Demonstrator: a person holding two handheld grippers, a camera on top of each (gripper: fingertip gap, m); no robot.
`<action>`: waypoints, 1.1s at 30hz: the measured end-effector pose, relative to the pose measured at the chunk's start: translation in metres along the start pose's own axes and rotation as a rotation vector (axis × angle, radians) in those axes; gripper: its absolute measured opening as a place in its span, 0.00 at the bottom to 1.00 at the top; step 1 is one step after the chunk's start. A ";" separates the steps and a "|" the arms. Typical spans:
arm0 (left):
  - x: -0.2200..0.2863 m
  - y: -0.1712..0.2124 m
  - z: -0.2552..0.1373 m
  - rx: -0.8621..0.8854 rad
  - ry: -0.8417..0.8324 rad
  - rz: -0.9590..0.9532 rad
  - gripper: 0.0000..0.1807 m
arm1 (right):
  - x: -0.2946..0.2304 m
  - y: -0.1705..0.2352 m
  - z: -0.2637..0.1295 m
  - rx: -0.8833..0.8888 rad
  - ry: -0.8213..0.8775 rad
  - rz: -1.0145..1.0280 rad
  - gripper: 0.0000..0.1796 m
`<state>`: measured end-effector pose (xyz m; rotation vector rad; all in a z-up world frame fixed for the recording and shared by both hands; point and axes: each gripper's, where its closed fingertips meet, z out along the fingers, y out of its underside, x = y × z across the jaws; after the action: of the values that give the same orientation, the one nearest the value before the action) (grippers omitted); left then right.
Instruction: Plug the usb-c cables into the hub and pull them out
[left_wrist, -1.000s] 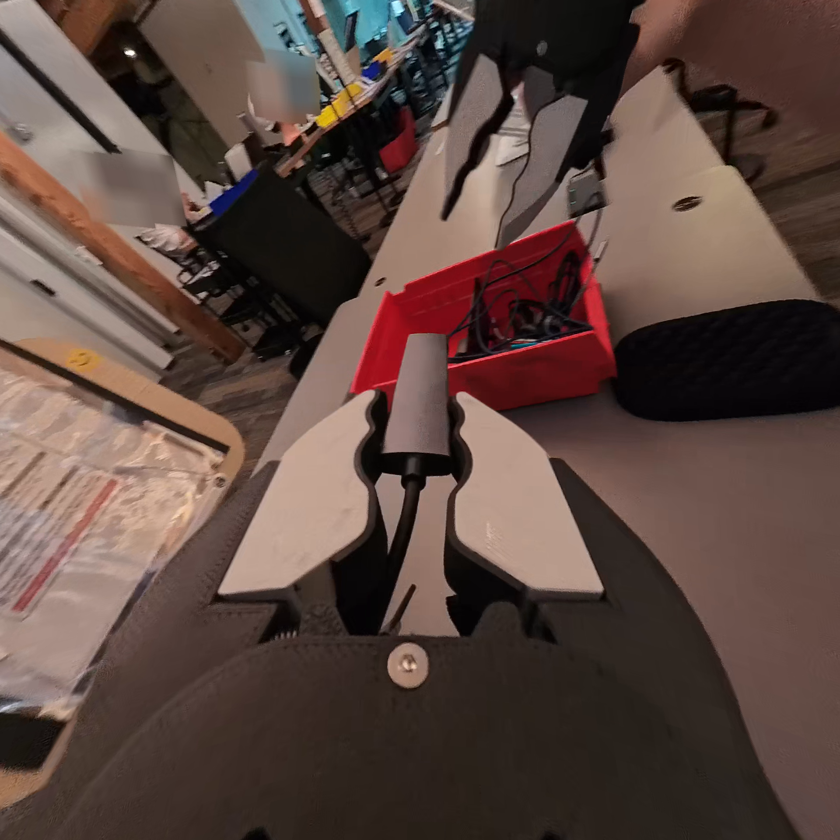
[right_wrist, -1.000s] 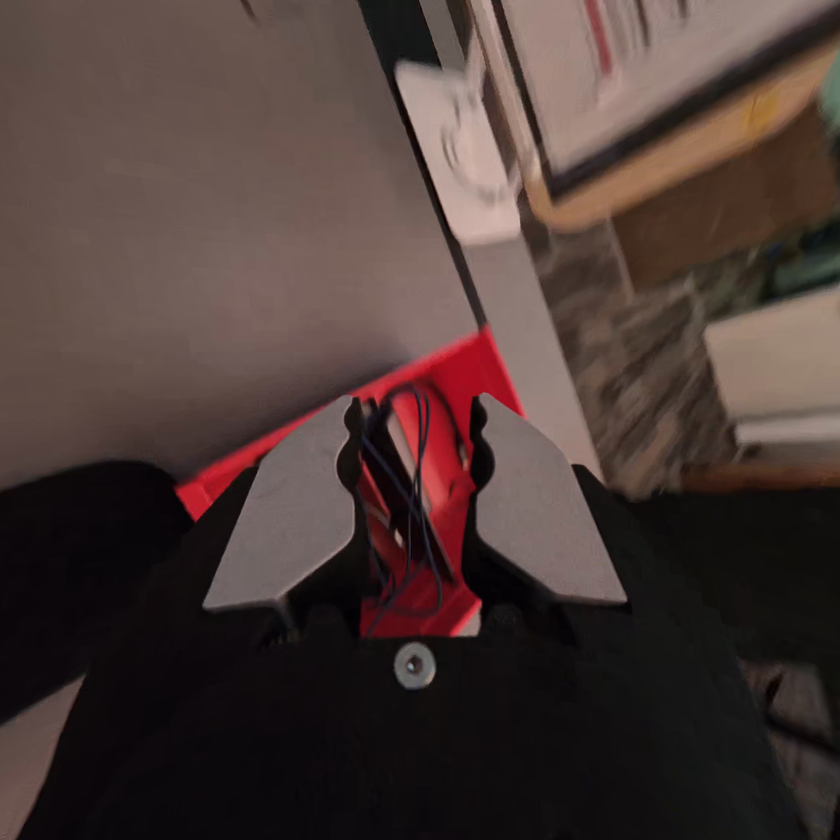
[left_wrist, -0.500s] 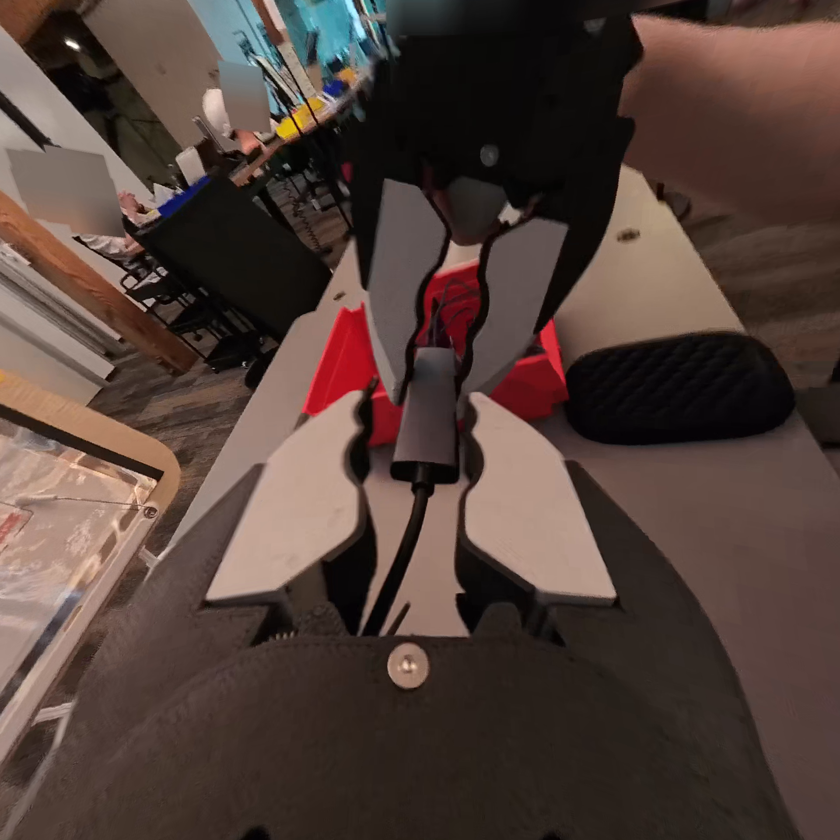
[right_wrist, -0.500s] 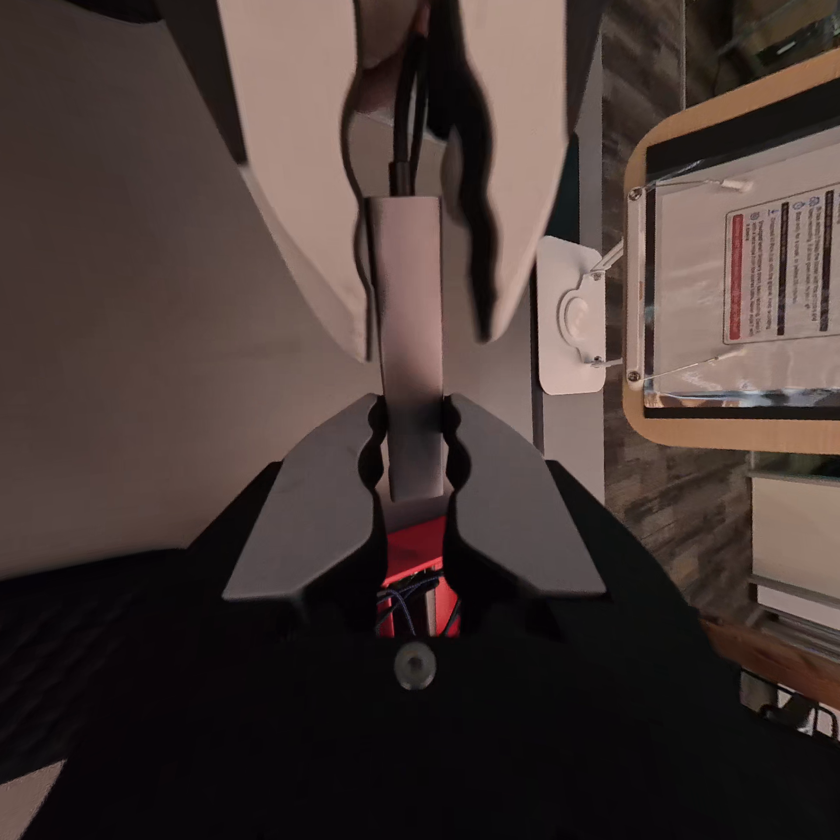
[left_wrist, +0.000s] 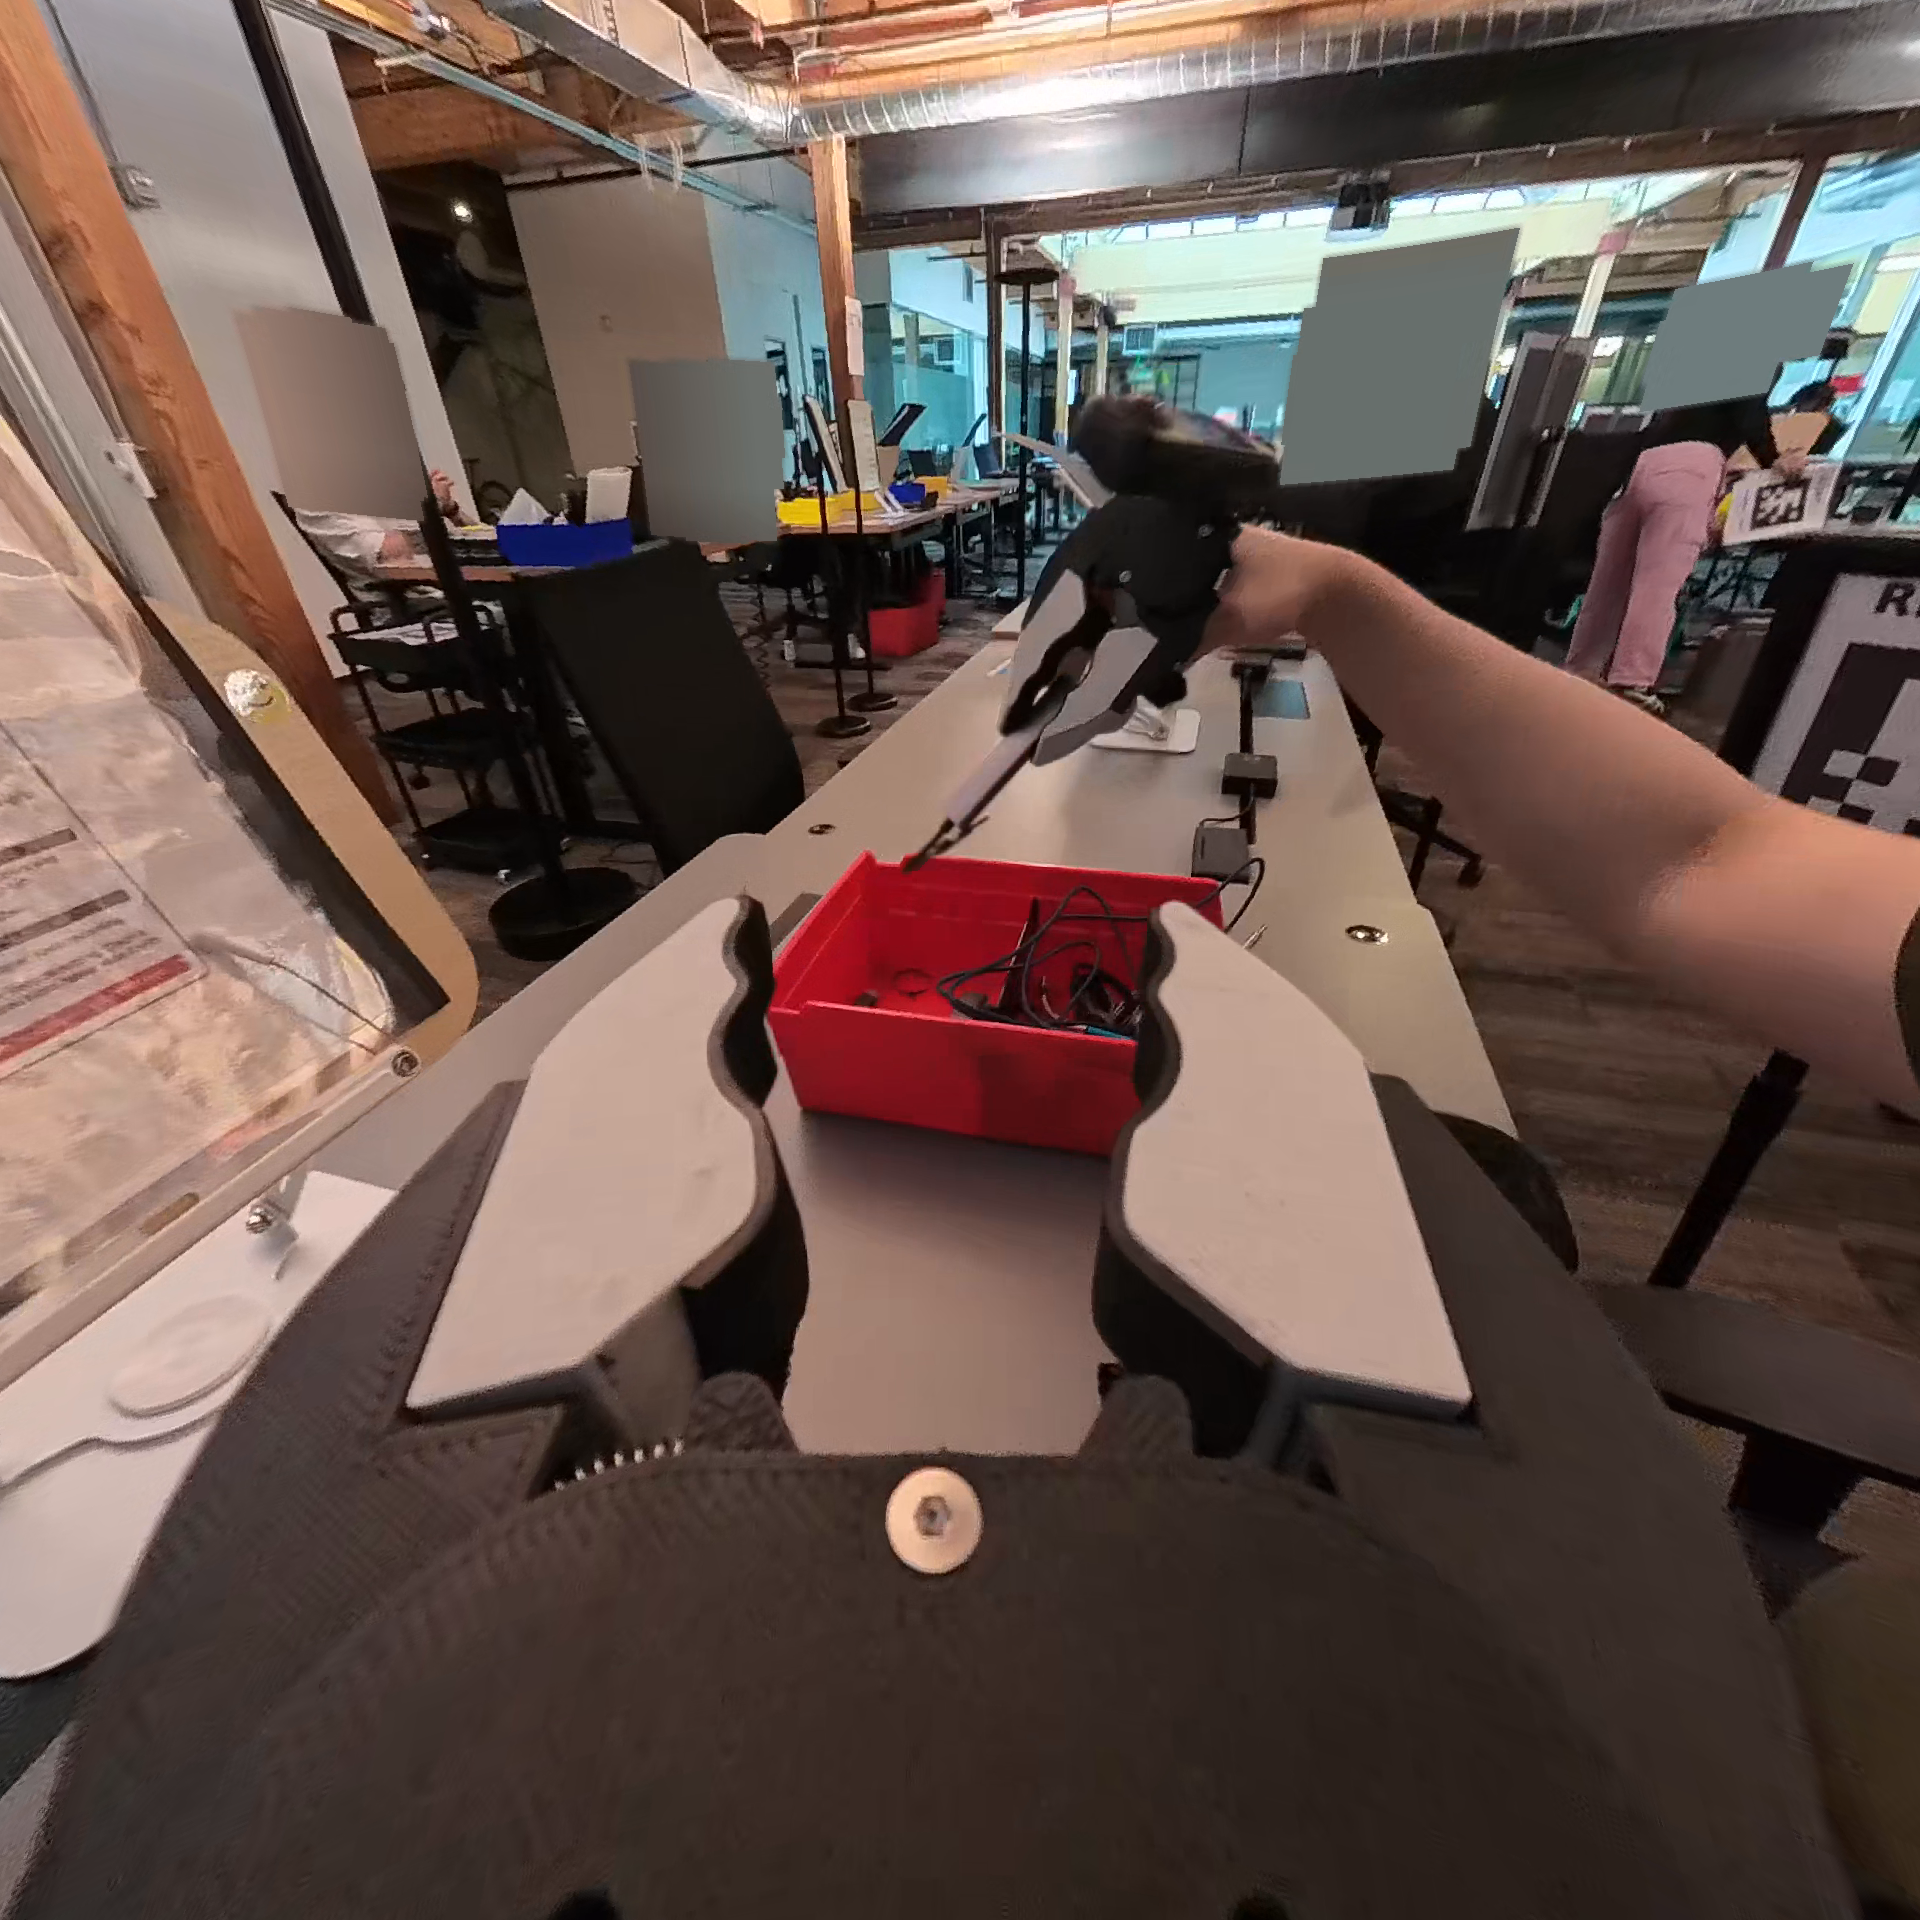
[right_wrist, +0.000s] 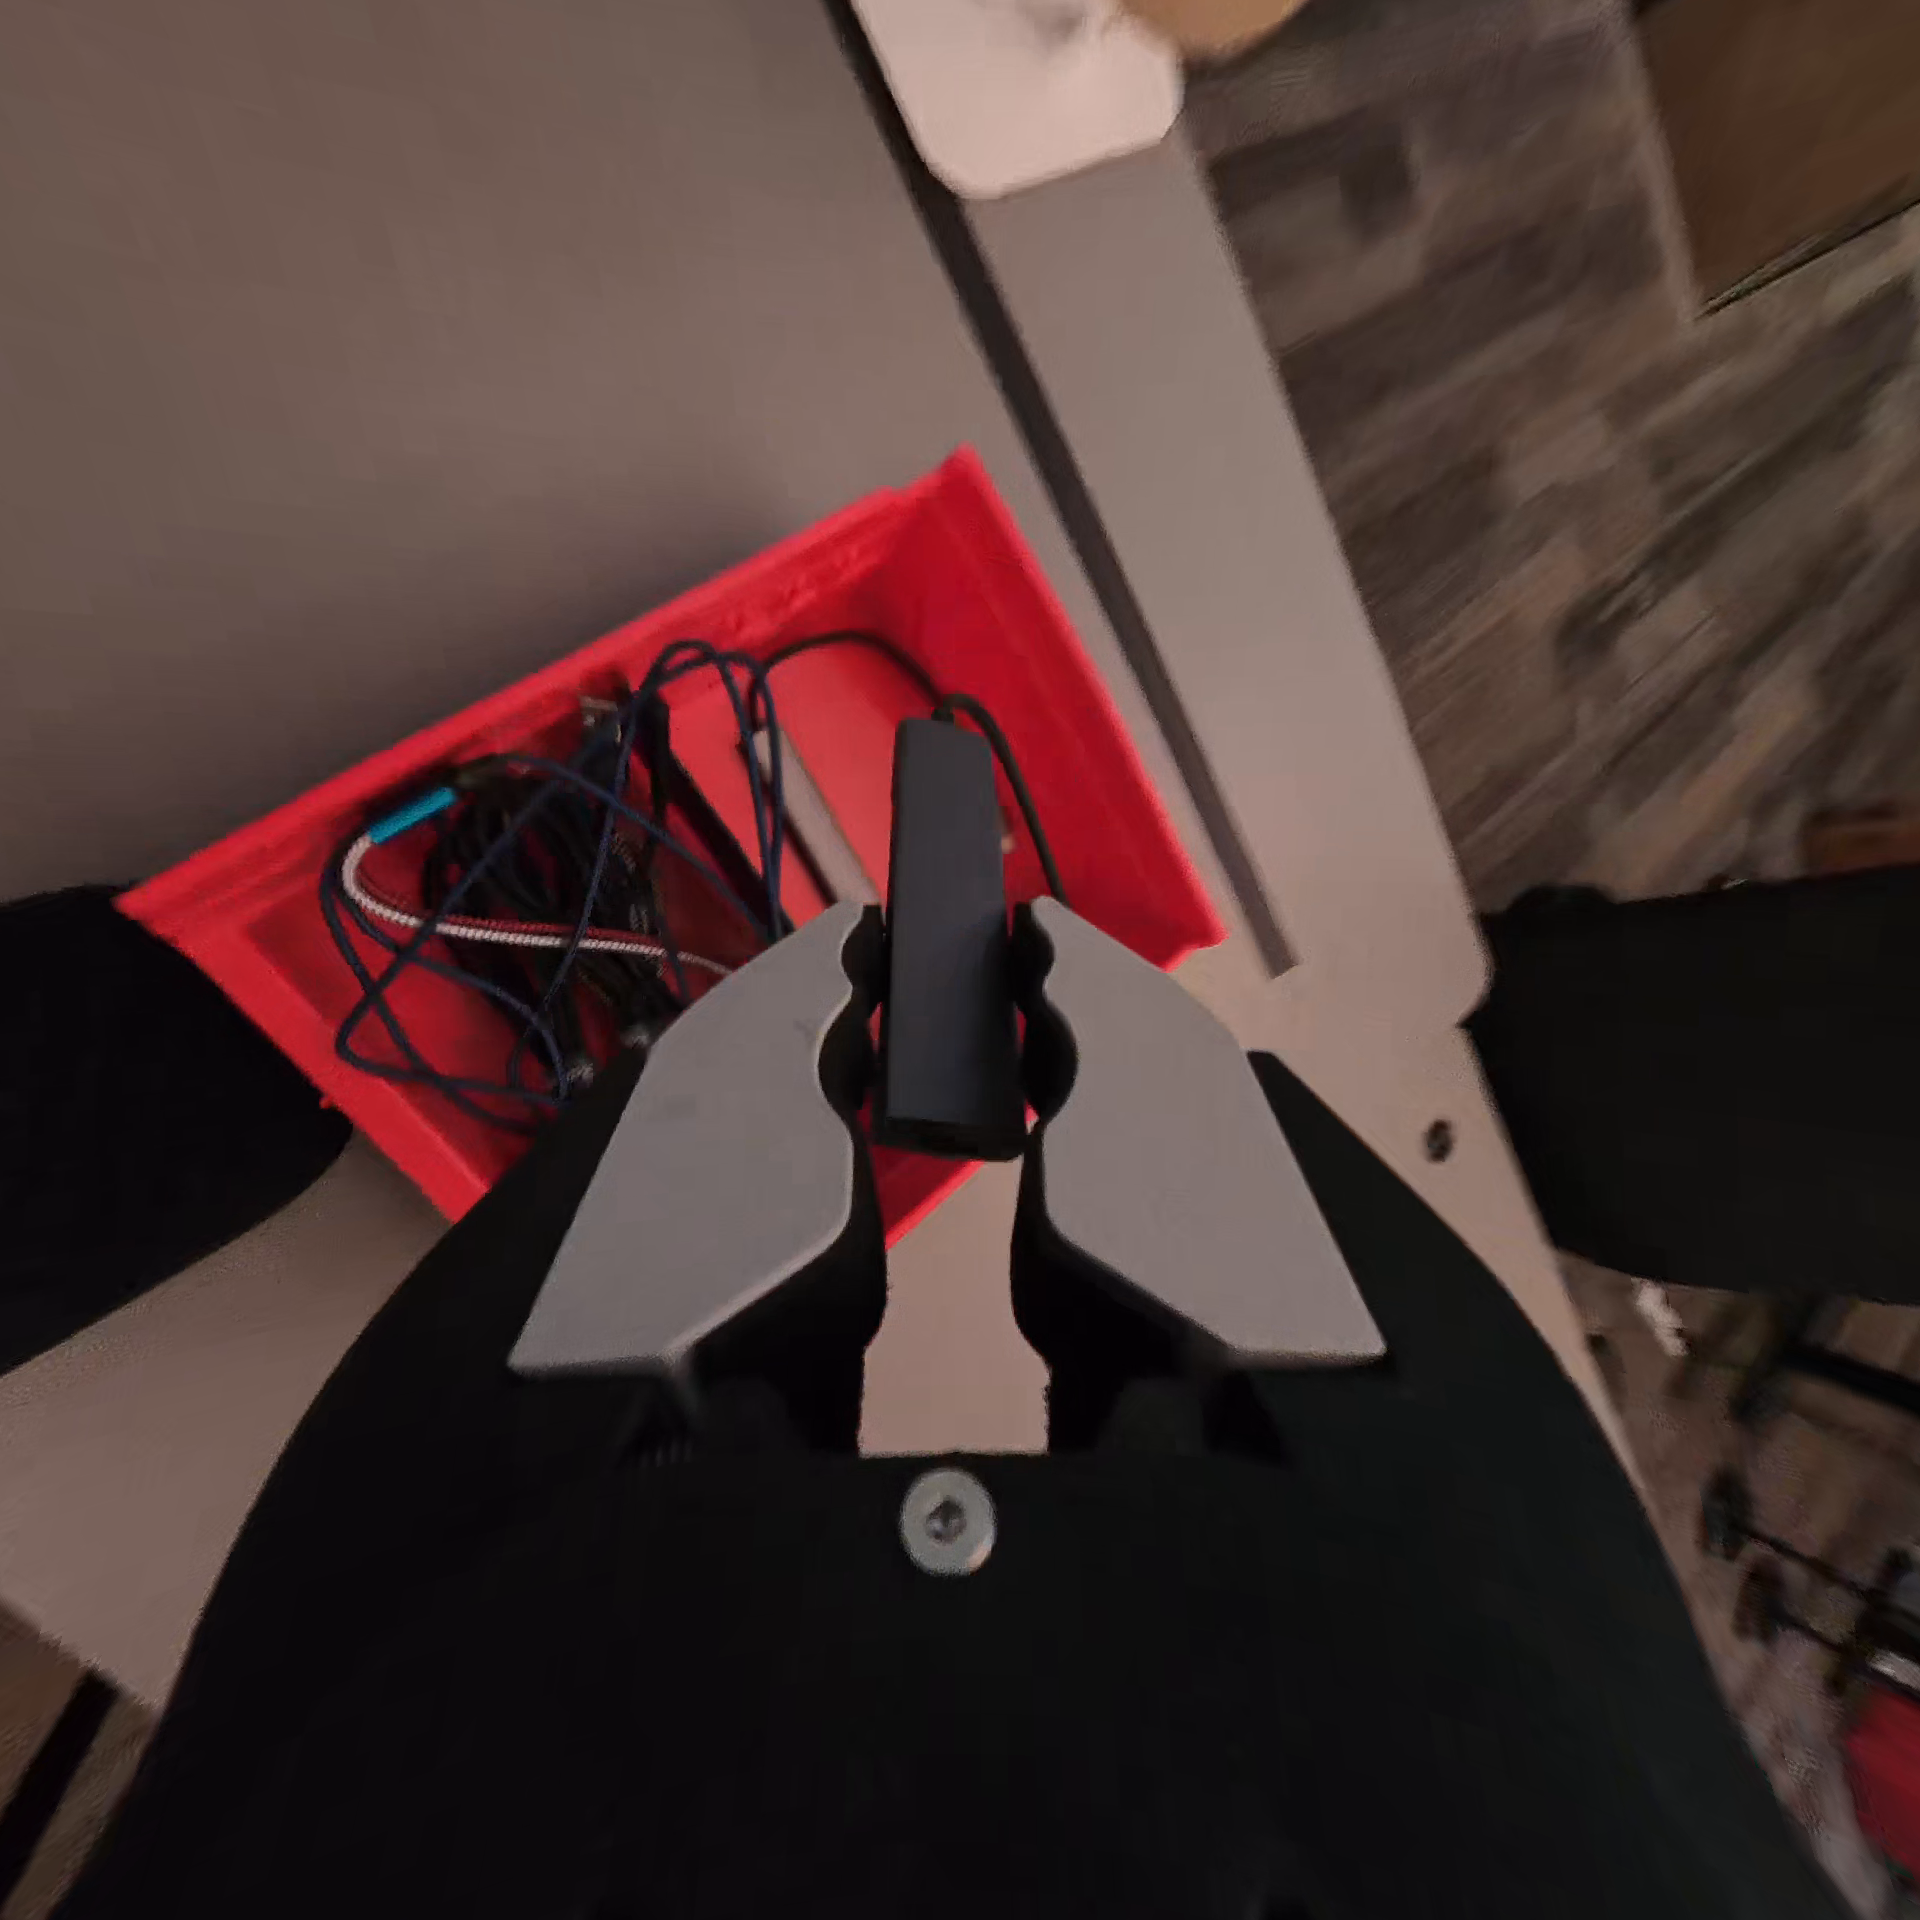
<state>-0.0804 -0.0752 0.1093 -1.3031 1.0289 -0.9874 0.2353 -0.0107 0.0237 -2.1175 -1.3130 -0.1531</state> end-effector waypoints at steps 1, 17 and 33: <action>0.000 0.001 0.000 -0.010 -0.001 0.002 0.37 | -0.002 0.009 0.012 -0.032 -0.042 0.013 0.13; -0.007 0.010 0.001 -0.072 -0.037 0.036 0.36 | -0.014 0.025 0.150 -0.233 -0.286 0.035 0.14; -0.066 -0.002 -0.074 -0.149 -0.424 0.075 0.39 | 0.015 0.121 0.067 -0.123 0.065 0.638 0.27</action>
<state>-0.1692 -0.0313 0.1131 -1.5051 0.8253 -0.5507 0.3288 0.0023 -0.0779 -2.5011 -0.5527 -0.0308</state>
